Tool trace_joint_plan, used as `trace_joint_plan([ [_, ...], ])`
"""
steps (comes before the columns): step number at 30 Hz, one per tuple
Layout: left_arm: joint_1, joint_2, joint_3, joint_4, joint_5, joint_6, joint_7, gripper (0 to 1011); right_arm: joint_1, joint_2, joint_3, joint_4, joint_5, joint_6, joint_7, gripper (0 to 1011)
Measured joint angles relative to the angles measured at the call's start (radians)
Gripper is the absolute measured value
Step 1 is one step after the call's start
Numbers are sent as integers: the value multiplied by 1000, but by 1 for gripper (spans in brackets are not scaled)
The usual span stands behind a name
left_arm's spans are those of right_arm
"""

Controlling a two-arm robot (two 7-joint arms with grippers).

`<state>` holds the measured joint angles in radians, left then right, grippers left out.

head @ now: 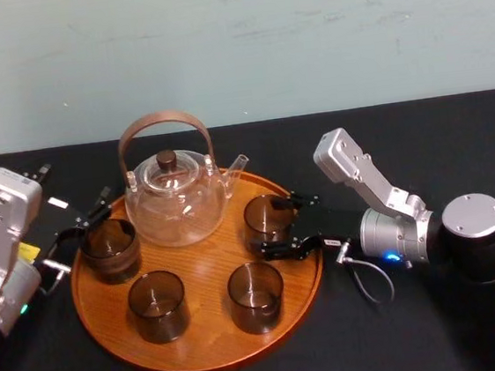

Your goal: Pick up the glass from the table and place it on the tray.

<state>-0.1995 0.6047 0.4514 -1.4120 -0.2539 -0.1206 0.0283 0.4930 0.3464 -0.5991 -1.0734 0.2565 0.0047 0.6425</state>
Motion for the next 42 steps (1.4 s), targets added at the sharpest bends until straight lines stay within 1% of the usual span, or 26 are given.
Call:
trace_joint_plan([
  [11, 0, 0, 0, 0, 0, 0, 0, 1001, -4, 1, 1, -1, -12, 5, -4, 908],
  [21, 0, 0, 0, 0, 0, 0, 0, 1001, -4, 1, 1, -1, -13, 6, -4, 908],
  [24, 0, 0, 0, 0, 0, 0, 0, 1001, -5, 1, 0, -1, -13, 8, -4, 929],
  [25, 0, 0, 0, 0, 0, 0, 0, 1001, -5, 1, 0, -1, -13, 8, -4, 970],
  [27, 0, 0, 0, 0, 0, 0, 0, 1001, -5, 1, 0, -1, -13, 8, -4, 998],
  [42, 0, 0, 0, 0, 0, 0, 0, 1001, -4, 1, 1, -1, -13, 8, -4, 1002],
])
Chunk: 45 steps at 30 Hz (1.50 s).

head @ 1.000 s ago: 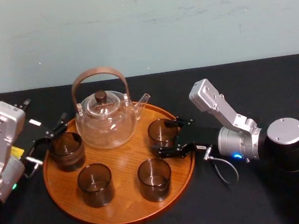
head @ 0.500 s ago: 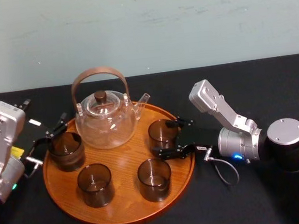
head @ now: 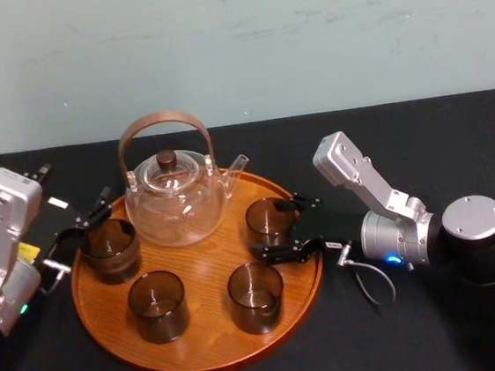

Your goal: Pick up the glass from the table and place it on the tray.

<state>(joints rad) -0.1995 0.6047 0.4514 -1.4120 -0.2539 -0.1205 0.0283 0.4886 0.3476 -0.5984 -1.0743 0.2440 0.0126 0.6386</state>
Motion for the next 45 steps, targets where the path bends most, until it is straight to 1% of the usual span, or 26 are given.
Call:
trace_joint_plan([
  [3, 0, 0, 0, 0, 0, 0, 0, 1001, -1, 2, 2, -3, 3, -1, 2, 1002],
  [7, 0, 0, 0, 0, 0, 0, 0, 1001, -18, 22, 13, -35, 16, 0, 13, 1002],
  [8, 0, 0, 0, 0, 0, 0, 0, 1001, -28, 34, 18, -53, 22, 2, 17, 1002],
  [10, 0, 0, 0, 0, 0, 0, 0, 1001, -38, 44, 22, -69, 28, 3, 20, 1002],
  [13, 0, 0, 0, 0, 0, 0, 0, 1001, -65, 76, 33, -118, 43, 10, 22, 1002],
  [17, 0, 0, 0, 0, 0, 0, 0, 1001, -91, 108, 46, -160, 56, 14, 24, 1002],
  [18, 0, 0, 0, 0, 0, 0, 0, 1001, -105, 125, 53, -182, 63, 15, 24, 1002],
  [20, 0, 0, 0, 0, 0, 0, 0, 1001, -120, 142, 60, -203, 70, 15, 25, 1002],
  [21, 0, 0, 0, 0, 0, 0, 0, 1001, -133, 159, 66, -224, 78, 15, 27, 1002],
  [23, 0, 0, 0, 0, 0, 0, 0, 1001, -149, 180, 76, -246, 86, 13, 29, 1002],
  [24, 0, 0, 0, 0, 0, 0, 0, 1001, -164, 198, 86, -267, 95, 10, 29, 1002],
  [27, 0, 0, 0, 0, 0, 0, 0, 1001, -188, 225, 104, -297, 109, 4, 26, 1002],
  [30, 0, 0, 0, 0, 0, 0, 0, 1001, -227, 260, 136, -338, 133, -8, 13, 1002],
  [31, 0, 0, 0, 0, 0, 0, 0, 1001, -227, 260, 136, -338, 133, -8, 13, 1002],
  [32, 0, 0, 0, 0, 0, 0, 0, 1001, -243, 269, 149, -353, 140, -15, 2, 1002],
  [35, 0, 0, 0, 0, 0, 0, 0, 1001, -271, 277, 178, -376, 150, -28, -34, 1002],
  [36, 0, 0, 0, 0, 0, 0, 0, 1001, -287, 273, 193, -386, 150, -38, -65, 1002],
  [39, 0, 0, 0, 0, 0, 0, 0, 1001, -310, 260, 218, -398, 143, -53, -120, 1002],
  [40, 0, 0, 0, 0, 0, 0, 0, 1001, -317, 254, 226, -400, 137, -58, -140, 1002],
  [41, 0, 0, 0, 0, 0, 0, 0, 1001, -331, 238, 242, -404, 125, -71, -185, 1002],
  [45, 0, 0, 0, 0, 0, 0, 0, 1001, -357, 200, 271, -406, 92, -101, -280, 1002],
])
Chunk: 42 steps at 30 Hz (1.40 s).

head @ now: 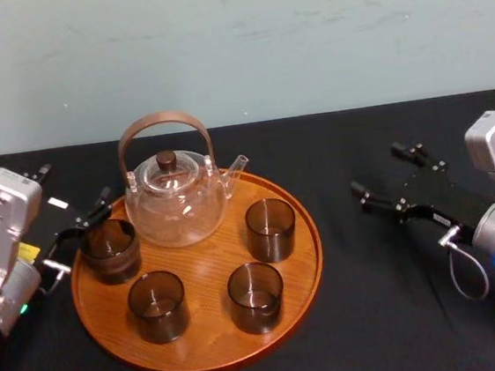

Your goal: Pick up the glass from the table and place it on the tray.

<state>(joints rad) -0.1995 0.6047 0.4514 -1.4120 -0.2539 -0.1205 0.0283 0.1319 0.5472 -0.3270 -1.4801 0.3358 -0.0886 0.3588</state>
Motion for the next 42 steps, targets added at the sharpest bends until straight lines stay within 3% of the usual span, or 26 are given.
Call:
trace_joint_plan([
  [5, 0, 0, 0, 0, 0, 0, 0, 1001, -25, -49, 29, 9, -43, -46, -95, 1002],
  [15, 0, 0, 0, 0, 0, 0, 0, 1001, -34, -91, 47, 60, -93, -72, -140, 1002],
  [42, 0, 0, 0, 0, 0, 0, 0, 1001, -32, -92, 47, 64, -96, -70, -139, 1002],
])
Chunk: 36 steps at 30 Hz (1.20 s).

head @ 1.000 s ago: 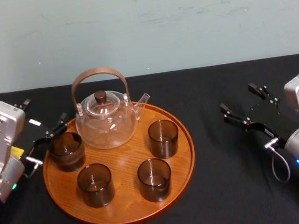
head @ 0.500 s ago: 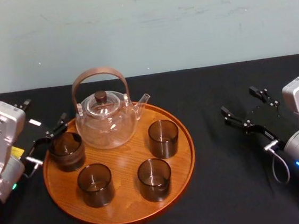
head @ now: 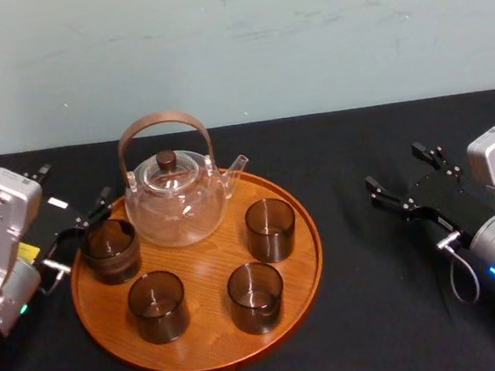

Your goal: Pick up the glass from the table and place it on the tray.

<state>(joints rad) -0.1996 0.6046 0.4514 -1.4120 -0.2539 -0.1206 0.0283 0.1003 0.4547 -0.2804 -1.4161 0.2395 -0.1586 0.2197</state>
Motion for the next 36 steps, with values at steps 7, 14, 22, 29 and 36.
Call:
trace_joint_plan([
  [7, 0, 0, 0, 0, 0, 0, 0, 1001, 0, 1, 0, -1, 1, 0, 0, 1002],
  [14, 0, 0, 0, 0, 0, 0, 0, 1001, 0, 1, 0, -1, 1, 0, 1, 1002],
  [22, 0, 0, 0, 0, 0, 0, 0, 1001, 0, 1, 0, -1, 2, 0, 1, 1002],
  [29, 0, 0, 0, 0, 0, 0, 0, 1002, 0, 1, 0, -1, 2, 0, 1, 1002],
  [36, 0, 0, 0, 0, 0, 0, 0, 1001, 0, 1, 0, -1, 2, 0, 1, 1002],
])
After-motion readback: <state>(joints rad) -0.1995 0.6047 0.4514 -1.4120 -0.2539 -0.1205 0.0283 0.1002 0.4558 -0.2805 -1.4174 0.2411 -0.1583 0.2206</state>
